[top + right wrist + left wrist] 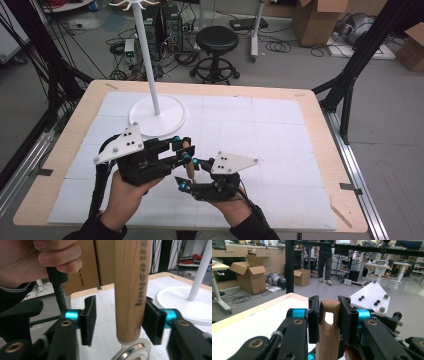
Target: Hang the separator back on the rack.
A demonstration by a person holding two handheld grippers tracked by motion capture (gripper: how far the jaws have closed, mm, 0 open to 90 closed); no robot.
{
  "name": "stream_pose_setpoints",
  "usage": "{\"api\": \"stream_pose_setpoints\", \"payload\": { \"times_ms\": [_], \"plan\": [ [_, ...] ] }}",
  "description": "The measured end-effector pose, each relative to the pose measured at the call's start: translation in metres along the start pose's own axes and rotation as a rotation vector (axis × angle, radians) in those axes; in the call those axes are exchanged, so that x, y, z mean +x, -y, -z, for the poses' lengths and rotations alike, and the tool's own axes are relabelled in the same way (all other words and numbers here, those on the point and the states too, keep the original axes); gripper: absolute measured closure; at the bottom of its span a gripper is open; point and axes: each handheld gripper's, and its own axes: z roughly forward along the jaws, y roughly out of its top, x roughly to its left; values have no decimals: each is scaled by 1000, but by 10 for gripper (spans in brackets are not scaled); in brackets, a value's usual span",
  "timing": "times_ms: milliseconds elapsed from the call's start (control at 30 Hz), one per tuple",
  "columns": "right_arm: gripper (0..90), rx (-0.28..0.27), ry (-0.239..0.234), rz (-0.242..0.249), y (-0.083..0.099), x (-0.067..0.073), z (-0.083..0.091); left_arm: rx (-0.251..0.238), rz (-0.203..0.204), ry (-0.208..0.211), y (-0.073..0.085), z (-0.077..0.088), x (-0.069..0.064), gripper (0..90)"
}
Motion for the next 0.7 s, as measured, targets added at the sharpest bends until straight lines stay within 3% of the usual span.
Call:
{"api": "stream_pose_setpoints", "payload": {
  "times_ms": [300, 567, 700],
  "plan": [
    [688, -7, -4, -7, 2, -2, 2, -30, 38, -15, -1, 5, 5, 716],
    [698, -15, 24, 8, 1, -2, 5, -45, 61, -24, -2, 7, 6, 716],
    [701, -17, 19, 8, 1, -2, 6, -59, 77, -5, -1, 7, 7, 714]
  ]
}}
